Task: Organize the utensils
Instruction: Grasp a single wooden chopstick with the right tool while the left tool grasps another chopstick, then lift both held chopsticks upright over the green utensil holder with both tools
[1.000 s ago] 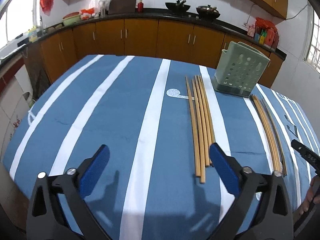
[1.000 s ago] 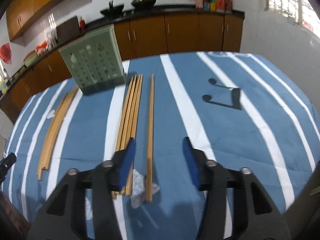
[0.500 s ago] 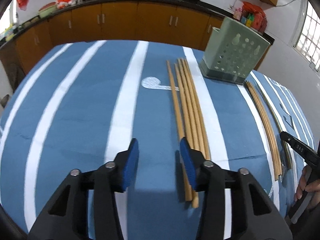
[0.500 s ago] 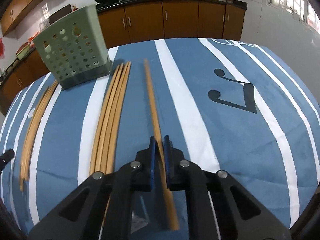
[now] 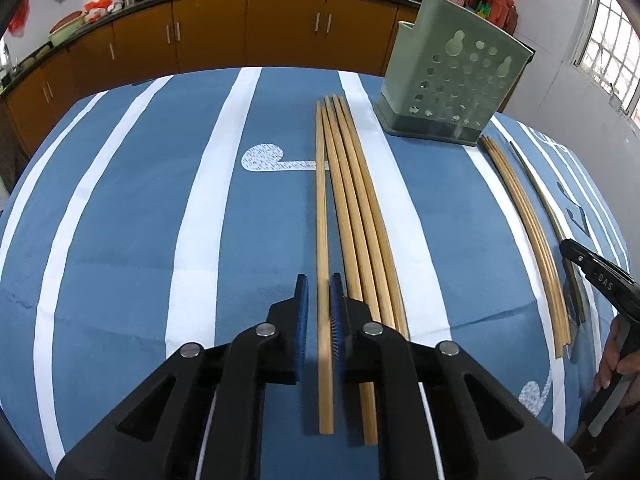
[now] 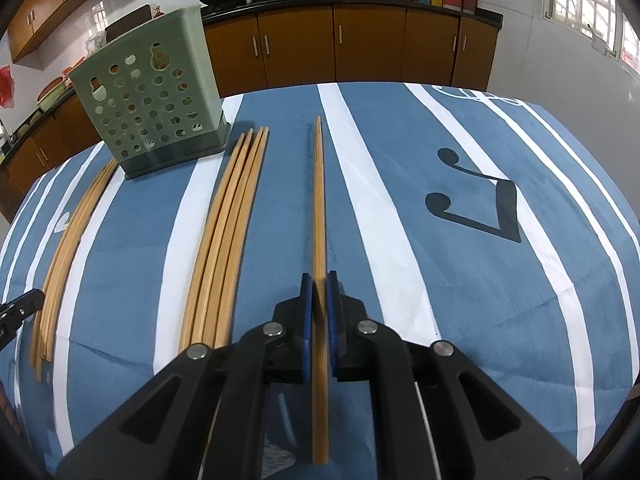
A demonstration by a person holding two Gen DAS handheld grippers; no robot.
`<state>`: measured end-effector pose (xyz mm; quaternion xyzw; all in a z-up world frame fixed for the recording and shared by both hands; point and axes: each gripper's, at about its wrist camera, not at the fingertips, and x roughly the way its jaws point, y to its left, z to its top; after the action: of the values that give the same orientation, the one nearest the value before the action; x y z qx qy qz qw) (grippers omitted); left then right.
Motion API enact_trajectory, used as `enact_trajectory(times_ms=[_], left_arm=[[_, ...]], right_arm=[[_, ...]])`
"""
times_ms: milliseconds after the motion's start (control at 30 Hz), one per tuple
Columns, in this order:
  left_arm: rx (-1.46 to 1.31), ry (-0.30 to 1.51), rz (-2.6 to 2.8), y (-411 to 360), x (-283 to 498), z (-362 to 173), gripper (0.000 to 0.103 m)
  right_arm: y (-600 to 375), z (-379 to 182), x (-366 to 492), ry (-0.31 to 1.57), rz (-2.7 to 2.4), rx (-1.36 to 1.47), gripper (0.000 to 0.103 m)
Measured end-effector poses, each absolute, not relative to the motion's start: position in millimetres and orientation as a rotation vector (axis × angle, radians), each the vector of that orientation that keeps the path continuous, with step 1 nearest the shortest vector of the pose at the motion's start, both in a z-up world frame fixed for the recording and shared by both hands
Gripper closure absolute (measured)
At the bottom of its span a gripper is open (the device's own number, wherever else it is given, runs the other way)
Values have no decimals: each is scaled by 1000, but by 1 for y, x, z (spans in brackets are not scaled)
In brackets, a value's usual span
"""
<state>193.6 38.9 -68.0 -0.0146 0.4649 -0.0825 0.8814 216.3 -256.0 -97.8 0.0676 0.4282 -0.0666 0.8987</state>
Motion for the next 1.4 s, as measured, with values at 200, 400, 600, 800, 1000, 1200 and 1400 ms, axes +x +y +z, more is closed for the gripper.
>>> enact_trajectory(times_ms=[200,400,600,800,1000,1200,1400], left_arm=[[-5,937,-118,43,214,-70,96],[-35,926,-102,57,214,-70,96],[-58,922,-101,64,199,-69,95],[-44,907,-89,61,192,-71,95],[-62,915,-89,67,190,-66,96],[-71,828,-104,75,178,-32,96],[-80,744,-103,80,168,-2,96]], right_arm=[[-256,-98,225,879,-126,145,95],[-260,-98,227,866,-116,162,95],[-259,-98,221,870,-108,159,93],[-256,-100,217,865,-111,148,95],[-260,-85,207,822,-105,156,95],[-265,-56,193,740,-108,151,95],[-270,-30,181,662,-112,155,95]])
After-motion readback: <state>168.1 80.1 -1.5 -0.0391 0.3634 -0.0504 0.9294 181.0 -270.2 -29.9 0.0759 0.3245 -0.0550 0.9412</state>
